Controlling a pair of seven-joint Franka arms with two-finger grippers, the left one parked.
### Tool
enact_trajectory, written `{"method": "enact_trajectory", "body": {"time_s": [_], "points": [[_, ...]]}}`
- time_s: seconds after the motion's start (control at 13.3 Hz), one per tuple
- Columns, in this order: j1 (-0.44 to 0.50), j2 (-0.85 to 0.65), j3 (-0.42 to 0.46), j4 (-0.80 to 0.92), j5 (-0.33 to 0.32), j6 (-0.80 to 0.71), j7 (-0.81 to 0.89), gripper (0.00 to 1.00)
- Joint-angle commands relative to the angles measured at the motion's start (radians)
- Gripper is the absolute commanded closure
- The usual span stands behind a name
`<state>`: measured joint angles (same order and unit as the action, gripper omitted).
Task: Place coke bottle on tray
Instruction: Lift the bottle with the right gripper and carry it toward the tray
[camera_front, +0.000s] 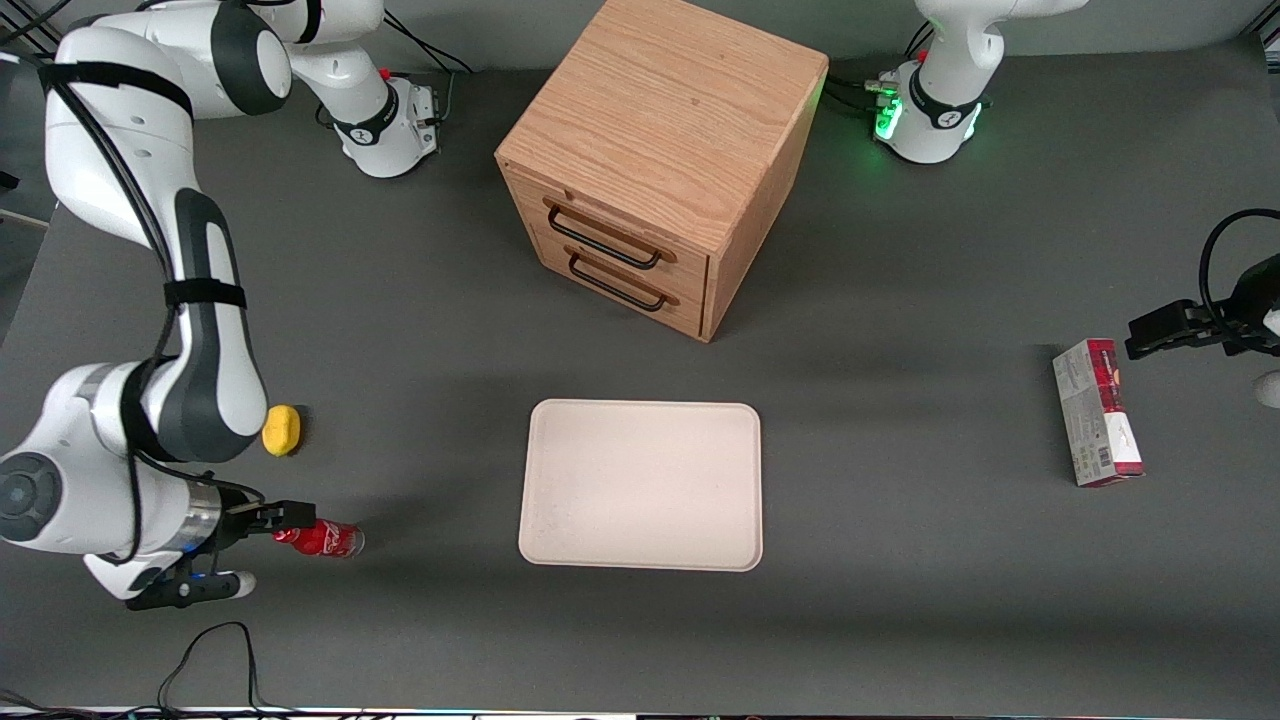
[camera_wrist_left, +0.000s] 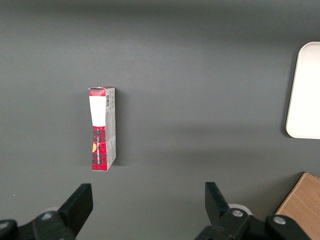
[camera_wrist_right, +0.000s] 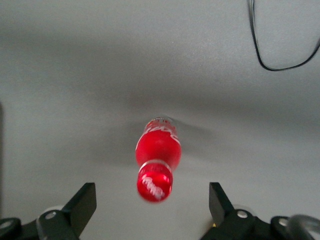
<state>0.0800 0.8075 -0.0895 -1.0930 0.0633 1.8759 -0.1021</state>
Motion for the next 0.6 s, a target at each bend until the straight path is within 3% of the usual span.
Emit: {"method": "enact_trajectory", "body": {"time_s": [0.0, 0.23, 0.3, 0.45, 0.53], "points": [[0.003, 0.005, -0.004, -0.01, -0.014, 0.034, -0.021, 0.0], [0.003, 0.007, -0.004, -0.011, -0.016, 0.034, -0.021, 0.02], [0.003, 0.007, -0.004, -0.011, -0.016, 0.034, -0.021, 0.15], [0.004, 0.007, -0.004, -0.011, -0.028, 0.034, -0.037, 0.99], [0.004, 0.007, -0.004, -0.011, -0.028, 0.034, -0.048, 1.0]]}}
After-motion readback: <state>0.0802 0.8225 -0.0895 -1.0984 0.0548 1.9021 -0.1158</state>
